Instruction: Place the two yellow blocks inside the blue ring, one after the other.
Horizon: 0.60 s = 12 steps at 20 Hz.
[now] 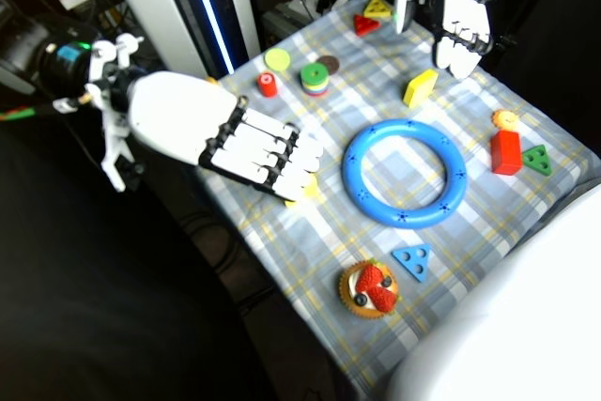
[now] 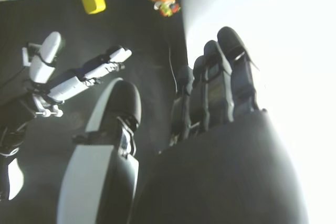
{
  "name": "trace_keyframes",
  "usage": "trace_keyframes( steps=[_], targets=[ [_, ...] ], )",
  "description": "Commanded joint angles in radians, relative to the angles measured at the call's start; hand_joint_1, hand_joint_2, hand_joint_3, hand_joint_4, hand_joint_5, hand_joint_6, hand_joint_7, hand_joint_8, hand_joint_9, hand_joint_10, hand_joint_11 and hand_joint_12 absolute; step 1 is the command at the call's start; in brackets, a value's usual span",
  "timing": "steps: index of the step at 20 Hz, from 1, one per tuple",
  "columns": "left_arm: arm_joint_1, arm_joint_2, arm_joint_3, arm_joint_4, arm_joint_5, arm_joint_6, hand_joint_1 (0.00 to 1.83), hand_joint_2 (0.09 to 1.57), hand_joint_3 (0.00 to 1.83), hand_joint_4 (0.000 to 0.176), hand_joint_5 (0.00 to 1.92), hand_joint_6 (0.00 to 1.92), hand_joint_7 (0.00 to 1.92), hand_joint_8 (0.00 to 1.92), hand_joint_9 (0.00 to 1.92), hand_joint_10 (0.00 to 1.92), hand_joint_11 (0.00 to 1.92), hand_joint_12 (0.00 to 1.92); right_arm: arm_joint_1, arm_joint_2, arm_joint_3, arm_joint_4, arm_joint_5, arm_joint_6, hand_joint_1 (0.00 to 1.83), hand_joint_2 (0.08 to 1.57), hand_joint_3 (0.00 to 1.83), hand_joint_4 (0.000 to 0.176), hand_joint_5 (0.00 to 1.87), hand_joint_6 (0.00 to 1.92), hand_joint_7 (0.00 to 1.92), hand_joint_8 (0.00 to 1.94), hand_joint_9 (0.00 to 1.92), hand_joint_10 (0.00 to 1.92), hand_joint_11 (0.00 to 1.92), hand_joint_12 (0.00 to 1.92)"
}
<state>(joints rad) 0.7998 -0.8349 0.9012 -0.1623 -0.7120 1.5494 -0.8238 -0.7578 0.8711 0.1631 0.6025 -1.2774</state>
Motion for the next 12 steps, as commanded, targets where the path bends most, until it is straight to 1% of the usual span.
trace_keyframes(
  steps=[1,3,4,5,6,7,8,9,10,11,12],
  targets=[
    [-0.015,0.003,-0.002,0.003,-0.127,0.009,0.58,1.18,0.0,0.059,0.06,0.0,0.0,0.0,0.0,0.0,0.0,0.32,0.014,-0.001,-0.002,-0.002,0.134,-0.002,0.42,1.29,0.01,0.0,0.0,0.0,0.0,0.0,0.0,0.0,0.0,0.03],
    [-0.012,0.003,-0.003,0.002,-0.115,0.014,0.61,1.17,0.0,0.045,0.11,0.0,0.0,0.0,0.0,0.0,0.0,0.15,0.014,-0.004,-0.004,-0.002,0.139,-0.002,0.4,1.31,0.01,0.0,0.0,0.0,0.0,0.0,0.0,0.0,0.0,0.0],
    [-0.008,0.003,-0.003,-0.002,-0.111,0.018,0.62,1.17,0.0,0.037,0.12,0.0,0.01,0.0,0.01,0.0,0.0,0.16,0.014,-0.006,-0.004,-0.002,0.141,-0.002,0.42,1.3,0.01,0.0,0.0,0.0,0.0,0.0,0.0,0.0,0.0,0.0],
    [-0.005,0.003,-0.003,-0.01,-0.108,0.025,0.61,1.17,0.0,0.052,0.11,0.0,0.01,0.0,0.01,0.0,0.0,0.09,0.014,-0.007,-0.005,-0.002,0.143,-0.002,0.47,1.29,0.0,0.0,0.0,0.0,0.0,0.0,0.0,0.0,0.0,0.0],
    [-0.001,0.003,-0.004,-0.022,-0.103,0.043,0.75,1.14,0.0,0.052,0.12,0.01,0.04,0.01,0.03,0.01,0.01,0.01,0.013,-0.008,-0.005,0.001,0.147,-0.002,0.5,1.28,0.0,0.0,0.0,0.0,0.0,0.0,0.0,0.0,0.0,0.0],
    [0.0,0.003,-0.006,-0.044,-0.091,0.082,0.75,1.14,0.0,0.052,0.12,0.01,0.04,0.01,0.03,0.01,0.01,0.01,0.012,-0.008,-0.005,0.005,0.152,-0.002,0.5,1.28,0.0,0.0,0.0,0.0,0.0,0.0,0.0,0.0,0.0,0.0],
    [0.0,0.003,-0.007,-0.065,-0.078,0.117,0.84,1.1,0.0,0.041,0.15,0.01,0.08,0.01,0.07,0.02,0.01,0.01,0.01,-0.008,-0.006,0.008,0.157,-0.002,0.49,1.27,0.0,0.0,0.0,0.0,0.0,0.0,0.0,0.0,0.0,0.0],
    [0.004,0.003,-0.005,-0.1,-0.063,0.159,0.96,1.07,0.0,0.026,0.18,0.01,0.13,0.02,0.1,0.03,0.02,0.02,0.008,-0.008,-0.006,0.013,0.162,-0.002,0.49,1.27,0.0,0.0,0.0,0.0,0.0,0.0,0.0,0.0,0.0,0.0],
    [0.007,0.003,-0.003,-0.123,-0.055,0.183,0.96,1.07,0.0,0.026,0.18,0.01,0.13,0.02,0.1,0.03,0.02,0.02,0.007,-0.008,-0.005,0.016,0.165,-0.002,0.49,1.27,0.0,0.0,0.0,0.0,0.0,0.0,0.0,0.0,0.0,0.0],
    [0.009,0.002,-0.001,-0.146,-0.047,0.209,1.0,1.05,0.0,0.02,0.21,0.01,0.17,0.01,0.13,0.01,0.0,0.12,0.006,-0.008,-0.005,0.018,0.167,-0.002,0.48,1.27,0.0,0.0,0.0,0.0,0.0,0.0,0.0,0.0,0.0,0.0],
    [0.01,0.002,0.002,-0.173,-0.036,0.242,1.05,1.03,0.0,0.016,0.24,0.01,0.21,0.01,0.15,0.01,0.0,0.18,0.005,-0.008,-0.006,0.02,0.17,-0.002,0.48,1.27,0.0,0.011,0.0,0.0,0.0,0.0,0.0,0.0,0.0,0.0]
  ],
)
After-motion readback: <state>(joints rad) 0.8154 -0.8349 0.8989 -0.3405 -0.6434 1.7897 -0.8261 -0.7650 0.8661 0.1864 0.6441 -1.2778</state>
